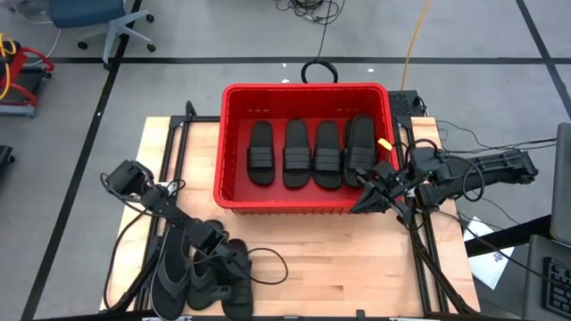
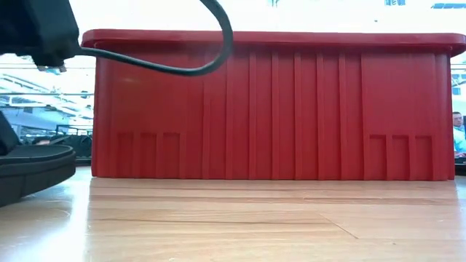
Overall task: Pick and place slides into bin
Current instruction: Put the black slide into the red bin
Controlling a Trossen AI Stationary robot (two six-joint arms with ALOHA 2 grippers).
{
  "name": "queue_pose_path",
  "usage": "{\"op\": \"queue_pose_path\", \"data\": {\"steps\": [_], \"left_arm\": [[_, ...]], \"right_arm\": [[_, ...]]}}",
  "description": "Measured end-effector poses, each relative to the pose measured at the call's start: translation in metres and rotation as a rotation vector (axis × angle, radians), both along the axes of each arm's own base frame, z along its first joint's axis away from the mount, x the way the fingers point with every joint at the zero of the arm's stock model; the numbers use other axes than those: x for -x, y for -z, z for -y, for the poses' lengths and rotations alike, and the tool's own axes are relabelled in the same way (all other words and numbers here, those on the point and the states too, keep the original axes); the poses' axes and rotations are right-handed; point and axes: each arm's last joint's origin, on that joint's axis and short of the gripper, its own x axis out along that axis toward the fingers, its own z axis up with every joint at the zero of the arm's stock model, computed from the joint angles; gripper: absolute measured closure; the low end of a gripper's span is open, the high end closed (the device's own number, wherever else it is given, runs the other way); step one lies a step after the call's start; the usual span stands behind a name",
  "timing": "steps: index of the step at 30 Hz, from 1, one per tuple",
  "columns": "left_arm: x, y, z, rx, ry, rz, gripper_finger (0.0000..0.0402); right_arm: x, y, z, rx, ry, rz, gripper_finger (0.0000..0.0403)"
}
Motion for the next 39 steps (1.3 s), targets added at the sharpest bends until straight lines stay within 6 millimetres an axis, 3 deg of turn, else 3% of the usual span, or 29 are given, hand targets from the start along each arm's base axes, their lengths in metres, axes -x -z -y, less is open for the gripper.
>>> {"op": "queue_pose_path", "data": {"steps": [7, 12, 17, 21, 26, 33, 36, 39], "left_arm": [[0.0, -0.001, 0.0, -0.008, -0.002, 0.017, 0.0379], [-0.003, -0.006, 0.002, 0.002, -0.005, 0.024, 0.0393], [-0.016, -0.037, 0.014, 0.066, 0.014, 0.132, 0.0396], [-0.026, -0.076, 0.027, 0.083, 0.055, 0.254, 0.0398], [-0.019, -0.132, 0.029, -0.03, 0.142, 0.263, 0.0399], [0.017, -0.223, -0.014, -0.483, 0.22, 0.197, 0.0399], [0.026, -0.266, -0.039, -0.631, 0.183, 0.25, 0.0399], [0.029, -0.296, -0.07, -0.792, 0.117, 0.335, 0.0399]], "right_arm": [[0.0, 0.0, 0.0, 0.021, 0.003, 0.012, 0.0403], [0.0, 0.001, 0.0, 0.022, 0.003, 0.007, 0.0403], [0.0, 0.002, 0.0, 0.024, 0.004, -0.003, 0.0403], [0.0, 0.002, 0.0, 0.062, 0.018, 0.02, 0.0403], [-0.001, 0.001, 0.002, 0.109, 0.069, 0.05, 0.0403], [-0.002, 0.002, 0.003, 0.17, 0.106, 0.079, 0.0403], [-0.002, 0.002, 0.004, 0.169, 0.151, 0.074, 0.0403], [-0.003, 0.002, 0.006, 0.166, 0.219, 0.068, 0.0403]]}}
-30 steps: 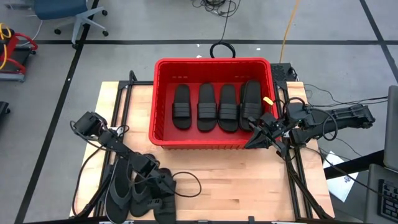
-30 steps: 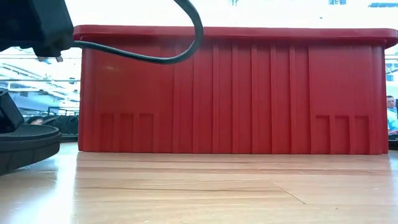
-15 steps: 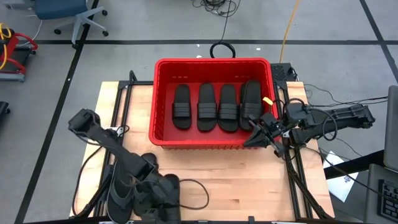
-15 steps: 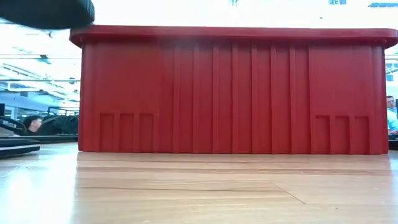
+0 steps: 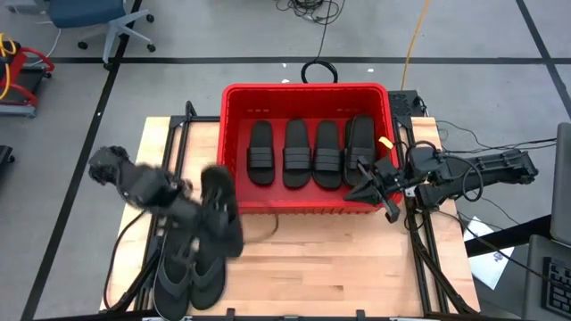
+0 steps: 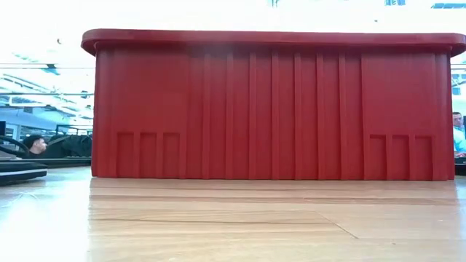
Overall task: Pick and place slides into bin
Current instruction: Put the black slide into the red bin
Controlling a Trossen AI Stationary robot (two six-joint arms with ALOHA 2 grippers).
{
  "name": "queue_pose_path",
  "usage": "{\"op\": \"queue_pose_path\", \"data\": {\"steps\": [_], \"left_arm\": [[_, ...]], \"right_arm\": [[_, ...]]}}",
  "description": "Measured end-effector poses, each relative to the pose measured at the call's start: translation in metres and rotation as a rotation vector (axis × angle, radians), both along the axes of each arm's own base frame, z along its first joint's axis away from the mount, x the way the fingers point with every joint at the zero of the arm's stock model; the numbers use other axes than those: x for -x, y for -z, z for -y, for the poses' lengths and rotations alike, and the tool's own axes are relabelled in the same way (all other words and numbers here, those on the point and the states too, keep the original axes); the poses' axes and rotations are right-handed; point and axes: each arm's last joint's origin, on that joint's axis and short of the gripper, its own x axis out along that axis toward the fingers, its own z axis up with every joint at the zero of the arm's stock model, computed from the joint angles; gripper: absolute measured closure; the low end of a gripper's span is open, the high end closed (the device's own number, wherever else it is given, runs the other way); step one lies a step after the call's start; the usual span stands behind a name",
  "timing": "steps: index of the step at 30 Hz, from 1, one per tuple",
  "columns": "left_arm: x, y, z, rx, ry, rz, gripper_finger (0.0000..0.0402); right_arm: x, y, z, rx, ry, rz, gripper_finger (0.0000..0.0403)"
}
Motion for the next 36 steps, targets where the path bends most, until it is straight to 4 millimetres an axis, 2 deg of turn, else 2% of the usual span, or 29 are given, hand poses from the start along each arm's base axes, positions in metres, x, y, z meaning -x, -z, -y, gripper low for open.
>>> {"op": "queue_pose_path", "data": {"steps": [3, 5, 9, 13, 18, 22, 25, 29, 31, 36], "left_arm": [[-0.01, -0.017, -0.034, -0.114, -0.039, 0.121, 0.0399], [-0.018, -0.021, -0.059, -0.164, -0.048, 0.154, 0.0399], [-0.04, -0.024, -0.118, -0.238, -0.106, 0.233, 0.04], [-0.068, -0.015, -0.174, -0.301, -0.178, 0.282, 0.04], [-0.108, 0.028, -0.223, -0.287, -0.098, 0.187, 0.04], [-0.136, 0.067, -0.237, -0.223, -0.056, 0.085, 0.0401], [-0.146, 0.08, -0.238, -0.197, -0.061, 0.06, 0.0401], [-0.148, 0.079, -0.232, -0.227, 0.014, 0.075, 0.0401], [-0.148, 0.072, -0.231, -0.249, 0.05, 0.108, 0.0401], [-0.15, 0.041, -0.252, -0.305, -0.045, 0.292, 0.0401]], "right_arm": [[-0.001, 0.0, 0.002, -0.006, 0.092, -0.001, 0.0403], [-0.001, 0.001, 0.004, -0.011, 0.146, -0.007, 0.0403], [-0.001, 0.002, 0.004, 0.017, 0.147, -0.017, 0.0403], [0.003, 0.015, 0.007, 0.13, 0.218, -0.138, 0.0403], [0.012, 0.029, 0.019, 0.184, 0.346, -0.299, 0.0403], [0.011, 0.031, 0.027, 0.191, 0.393, -0.32, 0.0403], [0.01, 0.032, 0.033, 0.235, 0.471, -0.331, 0.0403], [0.006, 0.031, 0.043, 0.264, 0.561, -0.322, 0.0399], [0.001, 0.031, 0.049, 0.255, 0.595, -0.31, 0.0389], [-0.026, 0.036, 0.071, 0.206, 0.698, -0.28, 0.0335]]}}
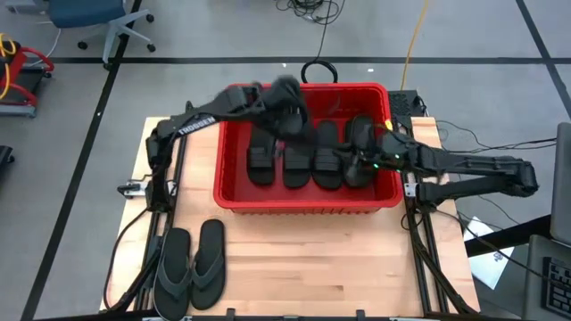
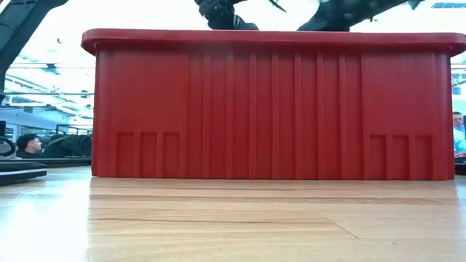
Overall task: Pick and place slides into bin
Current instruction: Put the black slide into the red bin
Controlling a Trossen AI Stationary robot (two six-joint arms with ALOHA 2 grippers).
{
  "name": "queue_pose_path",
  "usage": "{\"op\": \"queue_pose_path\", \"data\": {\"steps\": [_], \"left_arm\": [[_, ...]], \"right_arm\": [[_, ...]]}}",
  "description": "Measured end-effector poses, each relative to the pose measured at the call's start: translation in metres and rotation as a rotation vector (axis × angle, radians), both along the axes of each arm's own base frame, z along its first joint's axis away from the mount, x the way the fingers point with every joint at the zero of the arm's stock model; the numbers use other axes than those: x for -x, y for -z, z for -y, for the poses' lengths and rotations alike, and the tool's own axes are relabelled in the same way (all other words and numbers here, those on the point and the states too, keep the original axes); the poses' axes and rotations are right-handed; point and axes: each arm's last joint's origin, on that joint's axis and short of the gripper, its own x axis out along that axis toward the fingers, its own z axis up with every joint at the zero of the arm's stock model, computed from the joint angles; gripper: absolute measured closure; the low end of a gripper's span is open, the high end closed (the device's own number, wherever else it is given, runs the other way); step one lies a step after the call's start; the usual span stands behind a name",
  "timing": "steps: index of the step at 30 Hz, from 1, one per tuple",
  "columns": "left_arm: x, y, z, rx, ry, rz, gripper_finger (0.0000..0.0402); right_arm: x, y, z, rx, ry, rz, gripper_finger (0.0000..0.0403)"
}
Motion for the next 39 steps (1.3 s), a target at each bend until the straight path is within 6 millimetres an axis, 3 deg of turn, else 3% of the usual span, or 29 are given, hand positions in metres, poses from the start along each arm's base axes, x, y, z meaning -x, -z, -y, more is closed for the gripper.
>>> {"op": "queue_pose_path", "data": {"steps": [5, 12, 19, 25, 30, 39], "left_arm": [[0.012, -0.031, -0.021, 0.064, -0.05, 0.163, 0.0401], [0.018, -0.033, -0.037, 0.123, -0.07, 0.195, 0.0401], [0.017, -0.033, -0.036, 0.134, -0.063, 0.203, 0.0401], [0.013, -0.029, -0.039, 0.1, -0.135, 0.202, 0.0401], [0.005, -0.033, -0.044, 0.075, -0.255, 0.285, 0.0401], [-0.008, -0.048, -0.038, 0.212, -0.286, 0.491, 0.0401]], "right_arm": [[-0.018, -0.001, 0.023, -0.043, 0.135, 0.144, 0.0279], [-0.014, -0.007, 0.039, -0.067, 0.278, 0.242, 0.0257], [-0.014, -0.01, 0.04, -0.126, 0.171, 0.28, 0.0257], [-0.014, -0.033, 0.037, -0.114, 0.056, 0.372, 0.0257], [-0.009, -0.045, 0.035, -0.102, 0.045, 0.477, 0.0257], [-0.01, -0.042, 0.036, -0.112, 0.05, 0.455, 0.0257]]}}
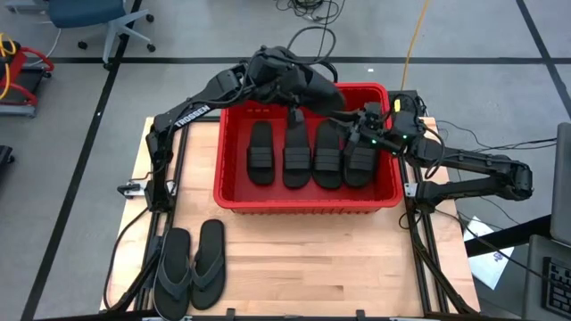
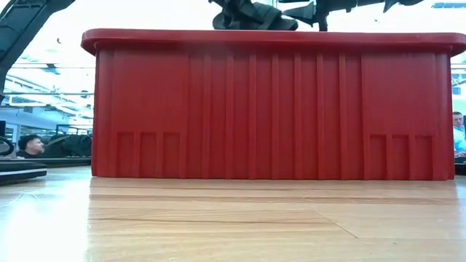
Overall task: Pick and place slides into bin
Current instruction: Put the black slide into the red bin
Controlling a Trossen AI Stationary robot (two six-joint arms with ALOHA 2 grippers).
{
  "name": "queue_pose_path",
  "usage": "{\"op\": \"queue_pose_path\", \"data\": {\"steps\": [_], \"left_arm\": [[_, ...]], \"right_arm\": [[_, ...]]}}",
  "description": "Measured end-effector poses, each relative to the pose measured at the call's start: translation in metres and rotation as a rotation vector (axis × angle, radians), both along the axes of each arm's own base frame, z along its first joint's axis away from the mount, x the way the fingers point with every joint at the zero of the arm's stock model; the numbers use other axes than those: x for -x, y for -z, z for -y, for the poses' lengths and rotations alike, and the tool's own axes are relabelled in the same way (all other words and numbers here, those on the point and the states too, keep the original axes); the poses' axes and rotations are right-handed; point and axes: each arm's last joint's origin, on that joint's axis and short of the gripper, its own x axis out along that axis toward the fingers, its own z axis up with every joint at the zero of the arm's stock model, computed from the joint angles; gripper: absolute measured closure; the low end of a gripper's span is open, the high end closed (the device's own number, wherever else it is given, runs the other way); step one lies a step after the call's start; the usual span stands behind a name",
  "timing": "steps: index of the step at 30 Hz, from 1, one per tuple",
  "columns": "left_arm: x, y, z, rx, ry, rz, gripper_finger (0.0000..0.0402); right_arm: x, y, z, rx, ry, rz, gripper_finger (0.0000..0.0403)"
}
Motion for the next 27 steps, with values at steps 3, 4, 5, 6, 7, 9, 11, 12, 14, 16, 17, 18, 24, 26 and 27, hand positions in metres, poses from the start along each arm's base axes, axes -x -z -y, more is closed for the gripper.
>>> {"op": "queue_pose_path", "data": {"steps": [3, 4, 5, 6, 7, 9, 11, 12, 14, 16, 17, 18, 24, 26, 27], "left_arm": [[-0.003, -0.003, 0.006, 0.011, 0.067, 0.036, 0.0401], [-0.005, -0.003, 0.009, 0.008, 0.08, 0.041, 0.0401], [-0.006, -0.003, 0.011, 0.001, 0.097, 0.045, 0.0401], [-0.006, -0.004, 0.013, -0.004, 0.117, 0.046, 0.0401], [-0.007, -0.004, 0.015, -0.016, 0.132, 0.045, 0.0401], [-0.009, -0.004, 0.019, -0.03, 0.146, 0.045, 0.04], [-0.01, -0.005, 0.022, -0.033, 0.155, 0.054, 0.04], [-0.011, -0.005, 0.023, -0.033, 0.158, 0.055, 0.04], [-0.011, -0.005, 0.025, -0.03, 0.162, 0.055, 0.04], [-0.012, -0.005, 0.025, -0.024, 0.177, 0.062, 0.04], [-0.012, -0.006, 0.026, -0.016, 0.189, 0.067, 0.04], [-0.012, -0.006, 0.026, -0.01, 0.195, 0.07, 0.04], [-0.012, -0.006, 0.027, 0.008, 0.22, 0.073, 0.04], [-0.012, -0.006, 0.028, 0.023, 0.234, 0.077, 0.04], [-0.012, -0.006, 0.028, 0.03, 0.237, 0.077, 0.04]], "right_arm": [[0.0, 0.0, 0.0, 0.007, 0.013, -0.004, 0.0257], [0.0, 0.0, 0.0, 0.009, 0.023, -0.003, 0.0257], [0.0, -0.001, 0.0, 0.011, 0.028, 0.0, 0.0257], [0.001, -0.001, 0.0, 0.014, 0.028, 0.005, 0.0257], [0.001, -0.002, 0.0, 0.019, 0.029, 0.008, 0.0257], [0.002, -0.003, 0.0, 0.042, 0.034, 0.01, 0.0257], [0.003, -0.005, 0.0, 0.054, 0.062, 0.017, 0.0257], [0.003, -0.005, -0.001, 0.057, 0.073, 0.02, 0.0257], [0.004, -0.007, 0.0, 0.073, 0.093, 0.027, 0.0257], [0.005, -0.009, 0.0, 0.097, 0.12, 0.043, 0.0257], [0.006, -0.011, 0.0, 0.112, 0.128, 0.055, 0.0257], [0.006, -0.012, 0.0, 0.124, 0.142, 0.067, 0.0257], [0.008, -0.016, 0.001, 0.158, 0.211, 0.095, 0.0257], [0.009, -0.018, 0.001, 0.163, 0.214, 0.108, 0.0257], [0.009, -0.018, 0.001, 0.164, 0.215, 0.111, 0.0257]]}}
